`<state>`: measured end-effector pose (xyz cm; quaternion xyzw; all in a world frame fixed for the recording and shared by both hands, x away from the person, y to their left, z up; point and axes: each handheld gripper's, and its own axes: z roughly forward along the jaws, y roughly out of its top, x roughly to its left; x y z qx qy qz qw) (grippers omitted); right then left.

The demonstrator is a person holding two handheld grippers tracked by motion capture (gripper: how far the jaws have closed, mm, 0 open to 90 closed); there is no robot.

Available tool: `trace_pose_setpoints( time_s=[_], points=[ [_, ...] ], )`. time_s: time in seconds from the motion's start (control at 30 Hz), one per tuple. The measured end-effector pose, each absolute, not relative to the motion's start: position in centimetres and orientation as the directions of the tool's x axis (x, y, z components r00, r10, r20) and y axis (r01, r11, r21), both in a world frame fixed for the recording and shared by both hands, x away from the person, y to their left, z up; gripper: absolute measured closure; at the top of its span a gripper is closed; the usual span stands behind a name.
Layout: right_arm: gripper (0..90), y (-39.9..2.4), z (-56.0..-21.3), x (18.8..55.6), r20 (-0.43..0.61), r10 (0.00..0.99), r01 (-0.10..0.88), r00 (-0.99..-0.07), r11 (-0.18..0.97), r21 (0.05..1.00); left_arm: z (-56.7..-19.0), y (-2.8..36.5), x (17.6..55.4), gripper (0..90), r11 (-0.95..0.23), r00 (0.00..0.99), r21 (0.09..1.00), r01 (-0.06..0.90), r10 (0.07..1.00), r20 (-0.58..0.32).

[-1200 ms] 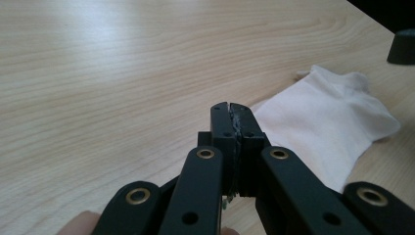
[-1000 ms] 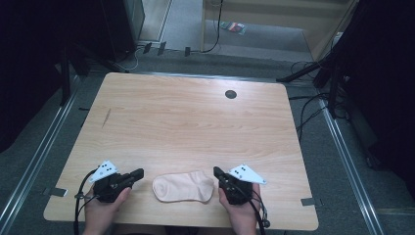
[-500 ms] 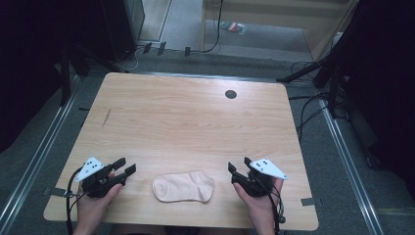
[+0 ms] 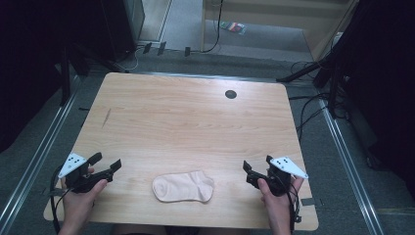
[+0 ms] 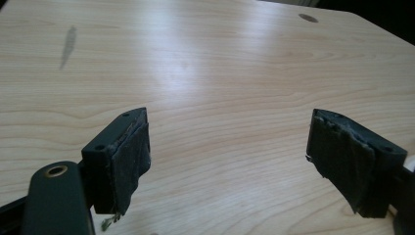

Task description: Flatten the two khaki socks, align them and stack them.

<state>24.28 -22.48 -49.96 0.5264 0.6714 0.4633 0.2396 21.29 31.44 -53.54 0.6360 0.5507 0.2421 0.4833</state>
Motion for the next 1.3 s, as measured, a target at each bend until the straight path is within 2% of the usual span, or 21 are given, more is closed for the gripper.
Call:
trace_pose_setpoints(
  time_s=[0.2,0.5,0.67,0.77,0.93,1.17,1.3],
  points=[
    [12.7,-23.8,-50.3,24.4,0.134,0.944,0.484,-0.301,0.031,0.874,-53.6,32.7,21.3,15.4,0.074,0.244,0.88,0.468,0.947,-0.21],
    [12.8,-26.7,-51.2,24.5,0.142,0.956,0.487,-0.258,0.001,0.873,-53.8,34.2,21.4,13.6,0.071,0.216,0.882,0.466,0.958,-0.191],
    [13.0,-28.1,-51.9,24.7,0.158,0.958,0.499,-0.24,-0.018,0.867,-53.9,34.9,21.3,12.1,0.038,0.243,0.889,0.457,0.956,-0.165],
    [13.2,-28.6,-52.9,24.8,0.133,0.963,0.512,-0.234,0.006,0.859,-54.2,35.4,21.4,10.7,0.032,0.247,0.889,0.457,0.955,-0.162],
    [13.7,-29.1,-53.9,24.5,0.086,0.972,0.458,-0.218,0.024,0.889,-54.9,35.6,21.8,10.8,0.055,0.234,0.884,0.464,0.955,-0.182],
    [14.8,-29.9,-54.5,24.1,0.163,0.963,0.422,-0.216,-0.059,0.905,-55.2,35.4,22.1,10.9,0.061,0.216,0.877,0.476,0.959,-0.184],
    [16.4,-29.9,-54.6,24.1,0.165,0.965,0.419,-0.202,-0.067,0.906,-55.2,35.4,22.2,11.6,0.059,0.218,0.874,0.482,0.958,-0.184]
  ],
)
